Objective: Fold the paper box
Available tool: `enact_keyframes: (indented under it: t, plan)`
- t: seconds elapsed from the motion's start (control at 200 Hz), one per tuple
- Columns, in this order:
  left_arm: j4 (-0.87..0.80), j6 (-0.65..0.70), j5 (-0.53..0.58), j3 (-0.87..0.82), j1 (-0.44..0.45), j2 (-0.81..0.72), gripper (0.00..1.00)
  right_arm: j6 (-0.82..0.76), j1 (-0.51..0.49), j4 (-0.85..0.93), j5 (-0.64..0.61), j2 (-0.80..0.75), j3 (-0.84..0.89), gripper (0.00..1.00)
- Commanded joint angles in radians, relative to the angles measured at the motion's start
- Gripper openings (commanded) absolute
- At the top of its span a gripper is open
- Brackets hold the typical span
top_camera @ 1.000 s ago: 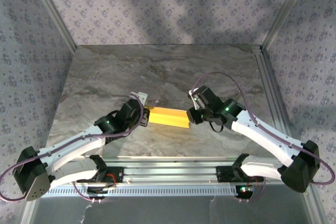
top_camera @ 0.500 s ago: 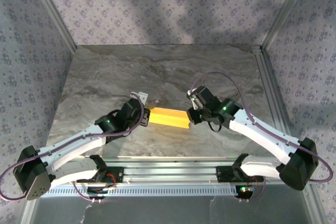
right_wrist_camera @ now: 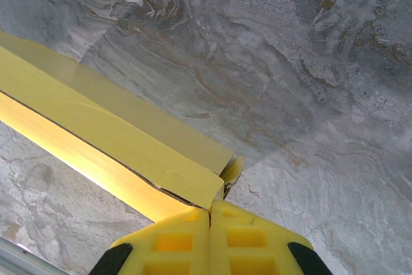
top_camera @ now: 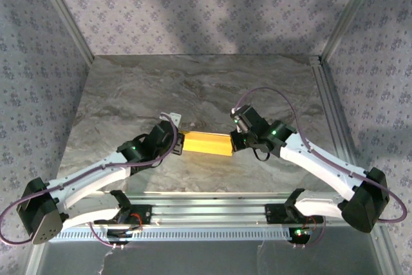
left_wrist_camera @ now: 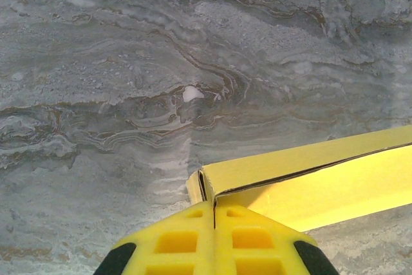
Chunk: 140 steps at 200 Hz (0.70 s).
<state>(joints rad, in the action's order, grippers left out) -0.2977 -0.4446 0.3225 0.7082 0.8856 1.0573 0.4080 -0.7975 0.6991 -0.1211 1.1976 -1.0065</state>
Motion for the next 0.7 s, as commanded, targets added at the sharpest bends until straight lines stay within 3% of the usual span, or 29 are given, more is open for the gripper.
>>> enact_keyframes:
  t: [0.0, 0.695]
  plan:
    - [-0.059, -0.029, -0.009, 0.029, 0.022, 0.021, 0.0, 0.057, -0.008, -0.024, -0.011, 0.015, -0.035, 0.0]
    - [-0.077, -0.075, 0.002, 0.066, 0.053, 0.061, 0.0, 0.196, 0.003, -0.03, -0.003, 0.067, -0.102, 0.0]
